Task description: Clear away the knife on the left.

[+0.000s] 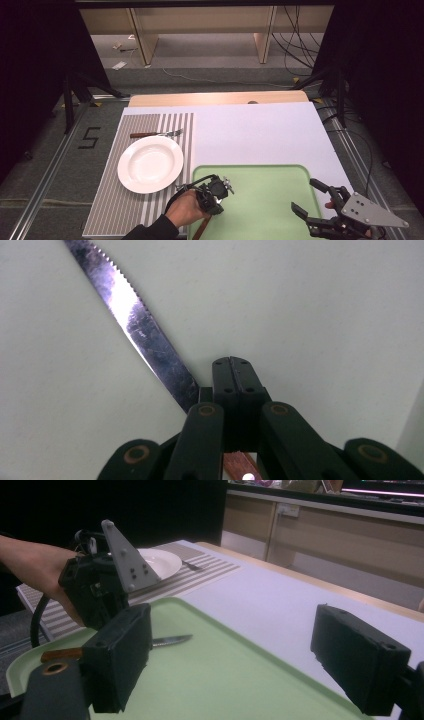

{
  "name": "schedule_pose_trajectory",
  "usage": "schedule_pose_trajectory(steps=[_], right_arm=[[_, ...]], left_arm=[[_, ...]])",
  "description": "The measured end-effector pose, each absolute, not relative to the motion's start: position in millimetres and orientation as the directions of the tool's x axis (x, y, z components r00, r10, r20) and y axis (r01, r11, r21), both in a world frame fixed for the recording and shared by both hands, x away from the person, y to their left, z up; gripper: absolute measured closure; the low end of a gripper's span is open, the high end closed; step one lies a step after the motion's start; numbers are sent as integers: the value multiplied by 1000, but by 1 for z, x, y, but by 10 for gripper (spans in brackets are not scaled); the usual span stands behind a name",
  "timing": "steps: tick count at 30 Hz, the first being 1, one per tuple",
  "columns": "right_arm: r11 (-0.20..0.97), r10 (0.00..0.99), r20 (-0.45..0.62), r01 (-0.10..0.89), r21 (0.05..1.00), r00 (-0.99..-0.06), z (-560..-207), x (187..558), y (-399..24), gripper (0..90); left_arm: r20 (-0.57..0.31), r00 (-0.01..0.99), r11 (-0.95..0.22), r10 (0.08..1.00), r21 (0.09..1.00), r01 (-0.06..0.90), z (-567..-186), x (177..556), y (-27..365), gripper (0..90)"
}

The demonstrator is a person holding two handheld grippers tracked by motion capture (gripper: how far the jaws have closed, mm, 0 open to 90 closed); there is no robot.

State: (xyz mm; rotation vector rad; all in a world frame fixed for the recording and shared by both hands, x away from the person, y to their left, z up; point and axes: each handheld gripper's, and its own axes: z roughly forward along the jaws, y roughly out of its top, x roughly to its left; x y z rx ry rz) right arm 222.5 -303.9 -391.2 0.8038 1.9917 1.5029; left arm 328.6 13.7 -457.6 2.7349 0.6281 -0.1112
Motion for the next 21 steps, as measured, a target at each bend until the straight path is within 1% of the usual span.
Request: schedule_pose_trajectory(steps=[3,21], right_arm=[[212,720,-52,148,966,-692,-391,223,-304,179],[212,721,-52,148,966,-691,-391,223,-304,179]], left_arm=[[-149,889,-835,433,305,458,-458,329,18,899],[-154,876,-826,457,293,482,-458,331,35,899]])
